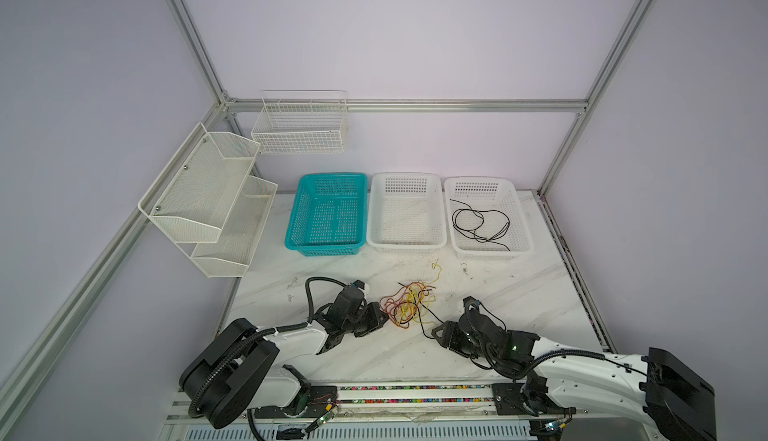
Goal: Untangle the cables
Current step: 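Move the right gripper back to the bundle beside the left gripper, then grasp the last black wire in the bundle with the right gripper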
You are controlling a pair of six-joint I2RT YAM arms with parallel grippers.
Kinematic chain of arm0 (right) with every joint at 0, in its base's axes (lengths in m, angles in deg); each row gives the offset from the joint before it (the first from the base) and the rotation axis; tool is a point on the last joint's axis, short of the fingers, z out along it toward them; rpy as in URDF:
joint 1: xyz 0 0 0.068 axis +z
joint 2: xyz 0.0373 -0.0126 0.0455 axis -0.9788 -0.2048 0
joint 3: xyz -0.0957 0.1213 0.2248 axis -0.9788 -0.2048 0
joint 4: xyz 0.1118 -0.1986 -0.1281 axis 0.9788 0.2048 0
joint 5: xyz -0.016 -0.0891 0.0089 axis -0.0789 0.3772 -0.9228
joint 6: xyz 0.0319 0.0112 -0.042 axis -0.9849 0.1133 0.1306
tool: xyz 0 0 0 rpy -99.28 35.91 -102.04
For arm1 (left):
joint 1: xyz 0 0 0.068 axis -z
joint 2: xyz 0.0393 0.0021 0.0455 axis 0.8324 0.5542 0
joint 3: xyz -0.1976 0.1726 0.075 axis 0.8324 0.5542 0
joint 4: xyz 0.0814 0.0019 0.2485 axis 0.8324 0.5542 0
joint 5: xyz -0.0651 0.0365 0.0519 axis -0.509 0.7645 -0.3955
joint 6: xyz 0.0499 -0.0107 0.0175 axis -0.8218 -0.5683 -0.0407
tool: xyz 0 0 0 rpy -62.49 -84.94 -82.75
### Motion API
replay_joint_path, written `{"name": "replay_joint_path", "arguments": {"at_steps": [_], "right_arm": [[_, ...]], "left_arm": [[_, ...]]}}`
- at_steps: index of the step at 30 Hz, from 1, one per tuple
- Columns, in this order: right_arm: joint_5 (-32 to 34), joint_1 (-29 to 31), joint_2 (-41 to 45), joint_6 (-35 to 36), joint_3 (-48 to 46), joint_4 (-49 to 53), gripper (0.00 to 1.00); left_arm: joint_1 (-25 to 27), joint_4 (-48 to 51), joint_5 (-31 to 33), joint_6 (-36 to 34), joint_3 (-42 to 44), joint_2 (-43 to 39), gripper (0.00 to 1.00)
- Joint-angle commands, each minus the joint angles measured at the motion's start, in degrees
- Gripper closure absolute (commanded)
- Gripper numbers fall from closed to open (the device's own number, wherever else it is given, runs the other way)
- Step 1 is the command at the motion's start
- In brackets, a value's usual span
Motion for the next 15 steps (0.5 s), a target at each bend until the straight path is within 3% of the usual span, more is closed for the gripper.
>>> {"name": "replay_joint_path", "arguments": {"at_steps": [1, 8, 15], "right_arm": [[3.29, 0.41, -1.04, -0.74, -0.79, -2.41, 0.51], [3.06, 0.41, -4.45, 0.21, -0.43, -6.44, 0.65], [3.3, 0.41, -3.67, 0.56, -0.31, -5.77, 0.91]], "left_arm": [[0.5, -1.33, -0.76, 0.64, 1.46, 0.7, 1.0], [1.06, -2.07, -0.43, 1.0, 1.7, 1.61, 1.0], [1.36, -2.46, -0.09, 1.26, 1.87, 1.71, 1.0]]}}
